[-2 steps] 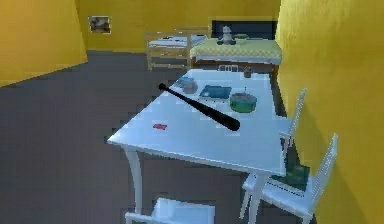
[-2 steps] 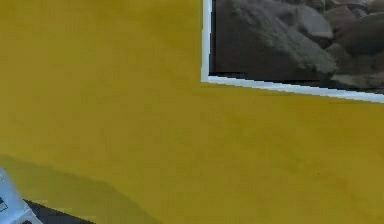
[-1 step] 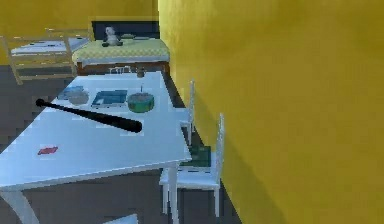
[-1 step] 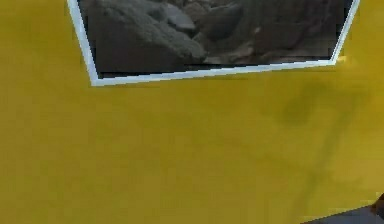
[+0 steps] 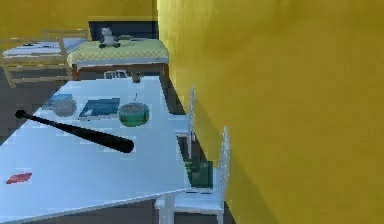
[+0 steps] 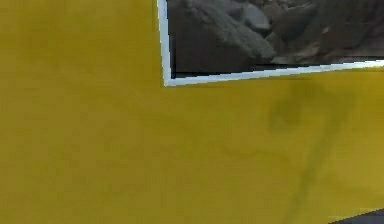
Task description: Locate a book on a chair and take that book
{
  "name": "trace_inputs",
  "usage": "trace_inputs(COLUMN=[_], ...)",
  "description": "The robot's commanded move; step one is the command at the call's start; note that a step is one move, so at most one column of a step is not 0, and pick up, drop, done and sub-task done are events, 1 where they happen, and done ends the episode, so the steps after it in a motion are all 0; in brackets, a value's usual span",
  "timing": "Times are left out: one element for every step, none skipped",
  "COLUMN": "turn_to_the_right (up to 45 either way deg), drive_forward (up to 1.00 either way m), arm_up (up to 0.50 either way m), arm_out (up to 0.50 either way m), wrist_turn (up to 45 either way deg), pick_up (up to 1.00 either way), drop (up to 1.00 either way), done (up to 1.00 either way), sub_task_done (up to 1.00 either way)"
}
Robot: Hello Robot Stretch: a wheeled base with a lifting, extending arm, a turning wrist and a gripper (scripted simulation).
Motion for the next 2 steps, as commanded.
trace_inputs(turn_to_the_right=[33.0, 0.0], drive_forward=[0.00, 0.25], arm_up=[0.00, 0.00], arm_out=[0.00, 0.00], wrist_turn=[0.0, 0.0], pick_up=[0.00, 0.00], drop=[0.00, 0.00], done=[0.00, 0.00], sub_task_done=[0.00, 0.00])
